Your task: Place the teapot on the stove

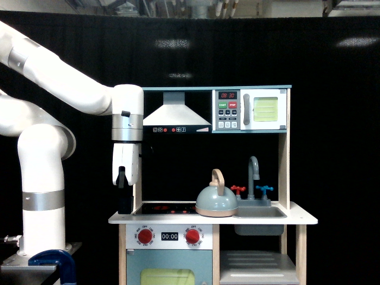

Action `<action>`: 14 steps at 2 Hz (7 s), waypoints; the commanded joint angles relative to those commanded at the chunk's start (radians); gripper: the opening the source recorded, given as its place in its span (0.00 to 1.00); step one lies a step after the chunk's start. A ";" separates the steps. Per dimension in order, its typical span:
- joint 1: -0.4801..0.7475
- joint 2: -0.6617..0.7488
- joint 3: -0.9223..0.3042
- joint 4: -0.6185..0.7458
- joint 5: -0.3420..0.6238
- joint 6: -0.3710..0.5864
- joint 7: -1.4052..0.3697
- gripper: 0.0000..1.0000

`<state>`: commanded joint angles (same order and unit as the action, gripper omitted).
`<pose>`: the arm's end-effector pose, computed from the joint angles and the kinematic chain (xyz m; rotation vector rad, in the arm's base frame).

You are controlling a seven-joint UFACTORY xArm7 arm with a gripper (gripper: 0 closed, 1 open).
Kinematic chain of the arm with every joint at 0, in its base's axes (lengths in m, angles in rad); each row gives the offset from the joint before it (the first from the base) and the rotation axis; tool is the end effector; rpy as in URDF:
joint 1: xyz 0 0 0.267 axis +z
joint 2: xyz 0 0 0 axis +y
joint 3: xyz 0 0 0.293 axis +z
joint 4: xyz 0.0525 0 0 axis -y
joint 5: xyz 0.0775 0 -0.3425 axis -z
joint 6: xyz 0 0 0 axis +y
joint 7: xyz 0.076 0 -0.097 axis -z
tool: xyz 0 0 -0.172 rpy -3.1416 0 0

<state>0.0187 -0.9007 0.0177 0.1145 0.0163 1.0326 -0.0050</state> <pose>0.2060 0.0070 0.1050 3.1410 0.0410 -0.0274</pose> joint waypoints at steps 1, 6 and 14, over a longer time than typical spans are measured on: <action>0.036 -0.058 0.015 -0.008 0.005 0.032 -0.010 0.00; 0.520 1.025 -0.591 0.967 0.578 0.207 -2.100 1.00; 0.439 0.571 -0.162 0.481 0.649 -0.024 -1.812 0.00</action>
<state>0.4582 -0.3302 -0.1440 0.5953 0.6657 1.0088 -1.8167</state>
